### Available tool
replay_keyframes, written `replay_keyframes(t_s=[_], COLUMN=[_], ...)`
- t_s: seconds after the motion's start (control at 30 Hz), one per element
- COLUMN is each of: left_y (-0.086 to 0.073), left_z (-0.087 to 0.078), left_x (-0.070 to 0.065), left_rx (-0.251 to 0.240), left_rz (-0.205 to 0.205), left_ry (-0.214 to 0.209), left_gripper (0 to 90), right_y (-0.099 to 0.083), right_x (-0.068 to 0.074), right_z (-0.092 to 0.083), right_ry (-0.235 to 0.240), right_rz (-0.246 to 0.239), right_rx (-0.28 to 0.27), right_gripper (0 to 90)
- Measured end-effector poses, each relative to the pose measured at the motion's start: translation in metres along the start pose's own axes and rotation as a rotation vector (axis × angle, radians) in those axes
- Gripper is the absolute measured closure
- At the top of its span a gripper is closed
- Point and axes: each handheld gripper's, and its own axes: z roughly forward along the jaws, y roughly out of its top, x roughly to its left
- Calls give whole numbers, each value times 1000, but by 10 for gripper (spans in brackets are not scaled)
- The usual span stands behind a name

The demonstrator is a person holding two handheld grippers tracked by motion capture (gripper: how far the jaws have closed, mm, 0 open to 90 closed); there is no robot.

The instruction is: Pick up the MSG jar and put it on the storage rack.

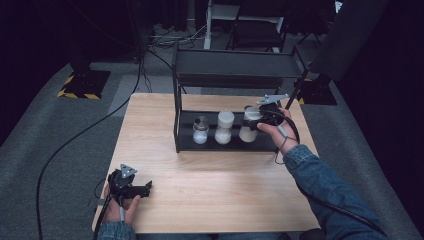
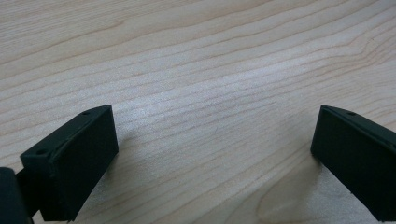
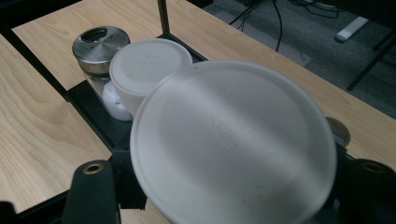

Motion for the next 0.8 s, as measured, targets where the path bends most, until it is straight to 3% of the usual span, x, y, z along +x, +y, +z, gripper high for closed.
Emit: replay_keyframes(t_s=[0.8], left_y=[0], left_z=[0], left_x=[0], left_rx=[-1], left_rz=[-1], left_ry=[0], left_gripper=[6], right_y=[-13], right_x=[-9], right_z=[28], right_ry=[-22], right_rz=[36], right_rx=[43], right_gripper=[335])
